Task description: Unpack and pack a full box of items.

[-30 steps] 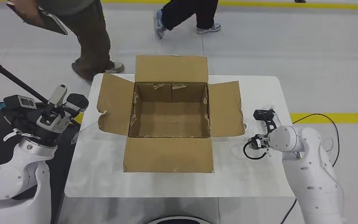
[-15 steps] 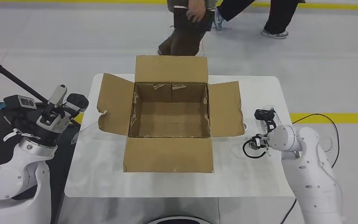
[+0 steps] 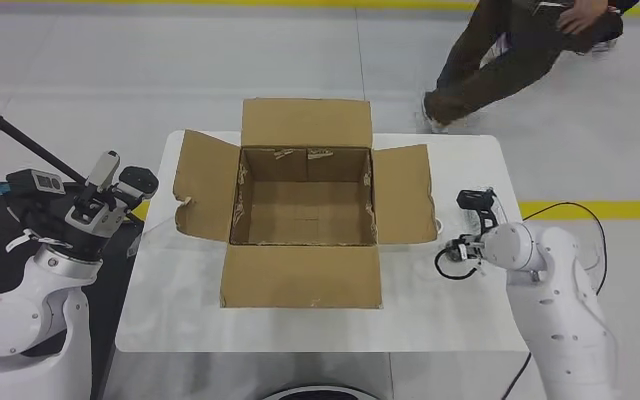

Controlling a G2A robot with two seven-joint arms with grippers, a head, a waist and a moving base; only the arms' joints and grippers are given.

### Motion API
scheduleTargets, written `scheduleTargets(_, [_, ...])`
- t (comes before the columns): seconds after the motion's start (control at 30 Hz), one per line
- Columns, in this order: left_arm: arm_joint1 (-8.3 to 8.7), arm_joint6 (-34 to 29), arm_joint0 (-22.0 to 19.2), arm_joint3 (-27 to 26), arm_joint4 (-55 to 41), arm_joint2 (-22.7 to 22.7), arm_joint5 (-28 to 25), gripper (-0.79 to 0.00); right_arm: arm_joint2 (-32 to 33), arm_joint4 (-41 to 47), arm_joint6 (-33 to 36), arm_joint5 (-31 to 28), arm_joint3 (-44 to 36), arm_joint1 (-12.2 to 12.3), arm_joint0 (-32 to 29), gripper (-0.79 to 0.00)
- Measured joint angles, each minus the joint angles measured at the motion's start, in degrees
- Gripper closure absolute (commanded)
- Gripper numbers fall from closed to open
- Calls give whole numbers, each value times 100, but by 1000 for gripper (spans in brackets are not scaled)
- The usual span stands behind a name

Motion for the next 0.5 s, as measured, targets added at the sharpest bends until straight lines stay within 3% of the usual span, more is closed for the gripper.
scheduleTargets(0.27, [0, 0, 0, 0, 0, 0, 0, -785, 410, -17, -50, 73, -1587, 61, -173, 0])
scheduleTargets(0.5, [0, 0, 0, 0, 0, 0, 0, -785, 321, 470, -316, 95, -2896, 32, 192, 0])
